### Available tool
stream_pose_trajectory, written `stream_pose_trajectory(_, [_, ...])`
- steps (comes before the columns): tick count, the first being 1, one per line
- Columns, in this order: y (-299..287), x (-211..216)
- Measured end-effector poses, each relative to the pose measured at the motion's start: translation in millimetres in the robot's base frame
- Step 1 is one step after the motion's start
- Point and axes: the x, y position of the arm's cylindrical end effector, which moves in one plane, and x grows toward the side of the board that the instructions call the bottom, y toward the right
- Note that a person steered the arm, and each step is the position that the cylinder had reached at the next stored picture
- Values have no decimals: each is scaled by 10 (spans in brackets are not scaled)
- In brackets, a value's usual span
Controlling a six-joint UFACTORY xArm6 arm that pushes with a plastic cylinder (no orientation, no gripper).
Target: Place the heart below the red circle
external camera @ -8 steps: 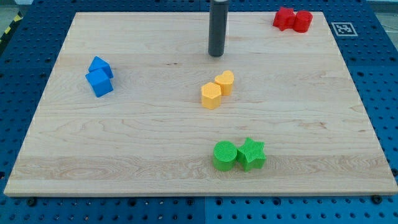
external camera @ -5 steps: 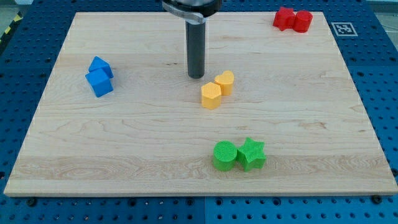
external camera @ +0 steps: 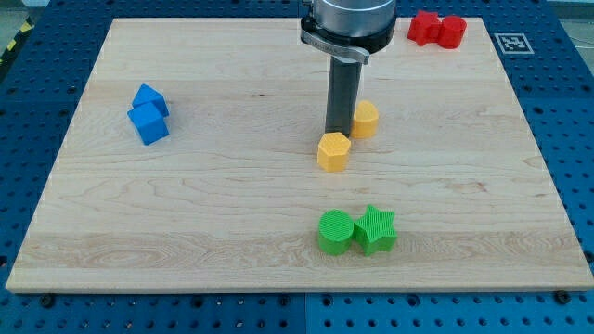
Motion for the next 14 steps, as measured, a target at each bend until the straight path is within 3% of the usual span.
stream_pose_trajectory(5, [497, -136])
stream_pose_trajectory(7, [785, -397])
stream_pose_trajectory(9, [809, -273])
stream_pose_trajectory(12, [980, -455])
stream_pose_trajectory(14, [1438, -634])
